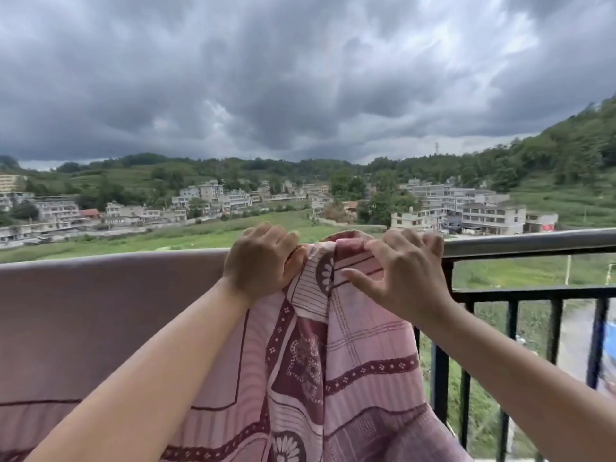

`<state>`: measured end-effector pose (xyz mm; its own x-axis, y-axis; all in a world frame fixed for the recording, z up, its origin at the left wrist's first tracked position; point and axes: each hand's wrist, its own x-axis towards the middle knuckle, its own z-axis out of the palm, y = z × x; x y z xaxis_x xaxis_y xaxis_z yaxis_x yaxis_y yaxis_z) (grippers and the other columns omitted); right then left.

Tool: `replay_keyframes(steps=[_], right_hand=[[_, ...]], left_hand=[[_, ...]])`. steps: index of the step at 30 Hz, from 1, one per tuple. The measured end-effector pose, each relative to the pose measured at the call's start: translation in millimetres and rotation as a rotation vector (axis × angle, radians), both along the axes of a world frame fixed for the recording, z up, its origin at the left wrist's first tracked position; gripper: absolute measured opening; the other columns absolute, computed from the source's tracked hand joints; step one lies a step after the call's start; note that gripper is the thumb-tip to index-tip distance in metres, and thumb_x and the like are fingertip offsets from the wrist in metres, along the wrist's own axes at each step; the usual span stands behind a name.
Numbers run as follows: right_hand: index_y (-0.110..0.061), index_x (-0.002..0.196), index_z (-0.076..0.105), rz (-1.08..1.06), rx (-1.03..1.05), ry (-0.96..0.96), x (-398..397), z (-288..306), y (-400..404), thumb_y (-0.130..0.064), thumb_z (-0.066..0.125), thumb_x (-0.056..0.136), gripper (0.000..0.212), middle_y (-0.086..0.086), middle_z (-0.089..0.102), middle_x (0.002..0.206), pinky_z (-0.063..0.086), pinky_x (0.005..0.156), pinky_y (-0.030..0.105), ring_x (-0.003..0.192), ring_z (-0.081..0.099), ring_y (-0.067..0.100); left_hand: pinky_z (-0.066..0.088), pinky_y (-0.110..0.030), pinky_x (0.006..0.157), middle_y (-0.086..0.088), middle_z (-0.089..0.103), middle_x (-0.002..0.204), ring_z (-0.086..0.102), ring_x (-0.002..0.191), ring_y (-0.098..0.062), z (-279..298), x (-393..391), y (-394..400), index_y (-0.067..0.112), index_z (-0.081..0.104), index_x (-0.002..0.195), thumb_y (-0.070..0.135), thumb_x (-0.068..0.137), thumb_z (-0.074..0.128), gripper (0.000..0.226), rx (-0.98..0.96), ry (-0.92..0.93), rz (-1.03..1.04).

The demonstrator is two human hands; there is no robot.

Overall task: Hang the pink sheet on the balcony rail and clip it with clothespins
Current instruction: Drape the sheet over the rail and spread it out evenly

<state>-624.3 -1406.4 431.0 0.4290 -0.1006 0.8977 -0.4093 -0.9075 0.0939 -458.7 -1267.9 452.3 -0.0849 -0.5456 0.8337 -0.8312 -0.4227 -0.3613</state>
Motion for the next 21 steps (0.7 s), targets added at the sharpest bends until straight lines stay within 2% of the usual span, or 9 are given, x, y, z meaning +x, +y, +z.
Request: replay_keyframes(steps=[2, 3, 6, 8, 10, 13, 16, 18, 21], right_hand=[[-0.013, 0.100, 0.060, -0.096, 0.071, 0.051, -5, -32, 2, -0.070, 0.031, 0.070, 0.070, 0.004, 0.065, 0.074, 0.018, 0.064, 0.031, 0.069, 0.060, 0.023], [-0.013, 0.100, 0.059, -0.110, 0.112, 0.044, -4, -41, 1, -0.069, 0.031, 0.071, 0.069, 0.004, 0.066, 0.073, 0.018, 0.064, 0.031, 0.067, 0.061, 0.023], [-0.008, 0.082, 0.058, -0.089, 0.247, -0.064, 6, -48, 3, -0.066, 0.038, 0.071, 0.062, 0.008, 0.067, 0.071, 0.021, 0.067, 0.032, 0.065, 0.061, 0.025], [-0.005, 0.086, 0.057, -0.098, 0.426, -0.102, 11, -51, 6, -0.061, 0.050, 0.073, 0.058, 0.012, 0.067, 0.083, 0.029, 0.073, 0.036, 0.080, 0.060, 0.027], [-0.008, 0.095, 0.057, -0.152, 0.586, -0.072, 15, -59, 8, -0.055, 0.052, 0.078, 0.050, 0.009, 0.064, 0.096, 0.031, 0.078, 0.037, 0.092, 0.057, 0.026], [-0.010, 0.079, 0.064, -0.132, 0.553, -0.010, 14, -69, 8, -0.034, 0.043, 0.088, 0.032, 0.007, 0.065, 0.084, 0.025, 0.067, 0.033, 0.082, 0.058, 0.026], [-0.004, 0.065, 0.064, 0.020, 0.530, -0.168, -6, -53, -1, -0.015, 0.051, 0.083, 0.025, 0.008, 0.063, 0.064, 0.030, 0.057, 0.028, 0.059, 0.054, 0.026], [0.000, 0.064, 0.064, 0.003, 0.444, -0.295, -31, -21, -18, -0.005, 0.052, 0.080, 0.020, 0.014, 0.063, 0.060, 0.038, 0.051, 0.030, 0.053, 0.049, 0.022], [0.002, 0.072, 0.065, -0.098, 0.312, -0.250, -56, 41, -46, -0.001, 0.046, 0.082, 0.022, 0.017, 0.063, 0.063, 0.036, 0.048, 0.024, 0.057, 0.050, 0.023]], left_hand=[[0.053, -0.034, 0.055, -0.008, 0.066, 0.070, 0.062, 0.064, -0.026, -8, 7, 1, 0.014, 0.058, 0.091, 0.039, 0.089, 0.035, 0.034, 0.008, -0.090, -0.054], [0.052, -0.033, 0.056, -0.008, 0.066, 0.073, 0.060, 0.067, -0.025, -11, 10, 0, 0.017, 0.054, 0.093, 0.040, 0.088, 0.038, 0.029, 0.002, -0.120, -0.069], [0.049, -0.033, 0.060, -0.005, 0.058, 0.086, 0.042, 0.079, -0.017, -16, 9, -3, 0.019, 0.058, 0.092, 0.036, 0.077, 0.050, 0.024, -0.073, -0.101, -0.147], [0.045, -0.031, 0.060, -0.001, 0.054, 0.087, 0.037, 0.078, -0.015, -19, 0, -3, 0.016, 0.068, 0.087, 0.027, 0.072, 0.060, 0.020, -0.094, -0.065, -0.187], [0.043, -0.029, 0.058, -0.004, 0.062, 0.077, 0.040, 0.076, -0.014, -23, -10, -2, 0.015, 0.072, 0.087, 0.014, 0.064, 0.072, 0.024, -0.079, -0.036, -0.163], [0.048, -0.033, 0.058, -0.006, 0.065, 0.072, 0.058, 0.069, -0.026, -22, -27, -1, 0.014, 0.072, 0.089, 0.003, 0.058, 0.080, 0.034, -0.066, 0.075, -0.085], [0.052, -0.042, 0.061, -0.010, 0.067, 0.073, 0.062, 0.068, -0.032, -21, -45, -5, 0.008, 0.072, 0.083, -0.005, 0.056, 0.076, 0.030, -0.055, 0.139, 0.041], [0.052, -0.048, 0.066, -0.014, 0.068, 0.079, 0.062, 0.074, -0.036, -23, -53, -9, 0.004, 0.070, 0.083, -0.004, 0.061, 0.071, 0.024, -0.058, 0.181, 0.088], [0.052, -0.047, 0.065, -0.015, 0.069, 0.078, 0.063, 0.072, -0.036, -21, -60, -17, 0.005, 0.069, 0.079, 0.010, 0.068, 0.069, 0.013, -0.033, 0.170, 0.197]])
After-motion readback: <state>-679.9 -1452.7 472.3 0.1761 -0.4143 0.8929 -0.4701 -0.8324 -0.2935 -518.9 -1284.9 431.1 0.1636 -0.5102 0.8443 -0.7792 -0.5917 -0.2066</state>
